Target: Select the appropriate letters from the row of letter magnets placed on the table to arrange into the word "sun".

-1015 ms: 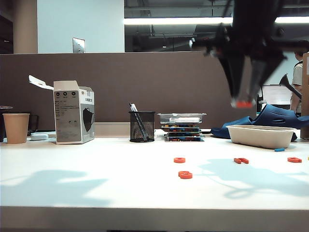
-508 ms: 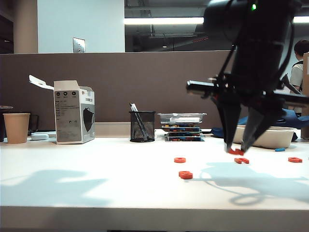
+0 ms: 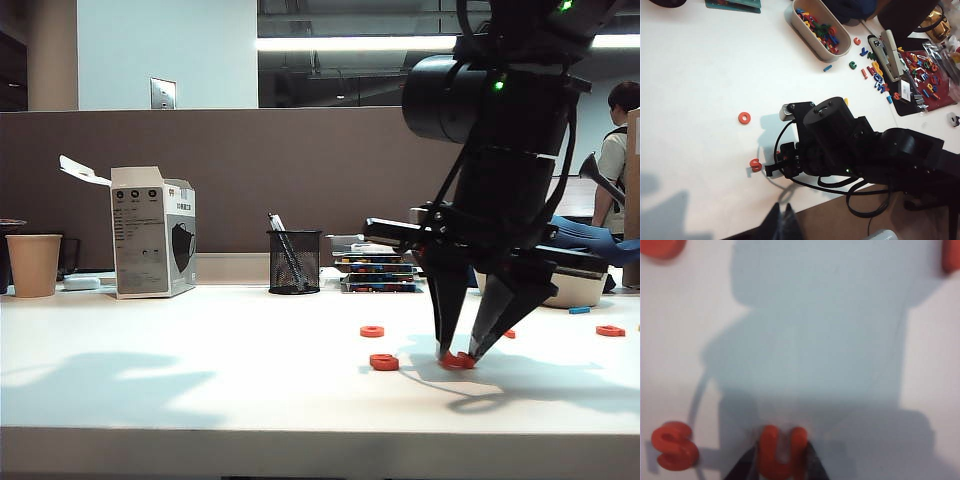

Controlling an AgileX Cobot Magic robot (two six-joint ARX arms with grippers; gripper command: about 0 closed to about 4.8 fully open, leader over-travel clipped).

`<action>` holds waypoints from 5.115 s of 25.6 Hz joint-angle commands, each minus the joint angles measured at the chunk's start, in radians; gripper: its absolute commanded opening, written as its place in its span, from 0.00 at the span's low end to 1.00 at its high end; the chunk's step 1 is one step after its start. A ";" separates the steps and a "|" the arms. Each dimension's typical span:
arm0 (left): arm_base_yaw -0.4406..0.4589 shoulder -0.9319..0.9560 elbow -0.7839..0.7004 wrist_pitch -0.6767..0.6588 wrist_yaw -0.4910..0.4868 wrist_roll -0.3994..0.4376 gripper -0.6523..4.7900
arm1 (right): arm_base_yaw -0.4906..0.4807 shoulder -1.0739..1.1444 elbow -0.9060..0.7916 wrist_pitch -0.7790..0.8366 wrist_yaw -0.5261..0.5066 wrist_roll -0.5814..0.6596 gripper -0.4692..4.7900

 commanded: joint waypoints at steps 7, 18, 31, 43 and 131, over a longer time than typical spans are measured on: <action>0.001 -0.003 0.002 0.002 -0.002 0.005 0.11 | 0.001 0.027 -0.008 -0.044 -0.090 0.015 0.25; 0.001 -0.003 0.002 0.002 -0.002 0.004 0.11 | 0.001 0.027 -0.008 -0.112 -0.055 0.012 0.25; 0.001 -0.003 0.002 0.002 -0.002 0.005 0.11 | 0.001 0.026 -0.005 -0.107 -0.023 0.008 0.49; 0.001 -0.003 0.002 0.002 -0.002 0.005 0.11 | 0.001 0.026 0.049 -0.118 -0.046 -0.024 0.49; 0.001 -0.002 0.002 0.002 -0.024 0.005 0.11 | -0.187 -0.179 0.203 -0.295 0.105 -0.169 0.23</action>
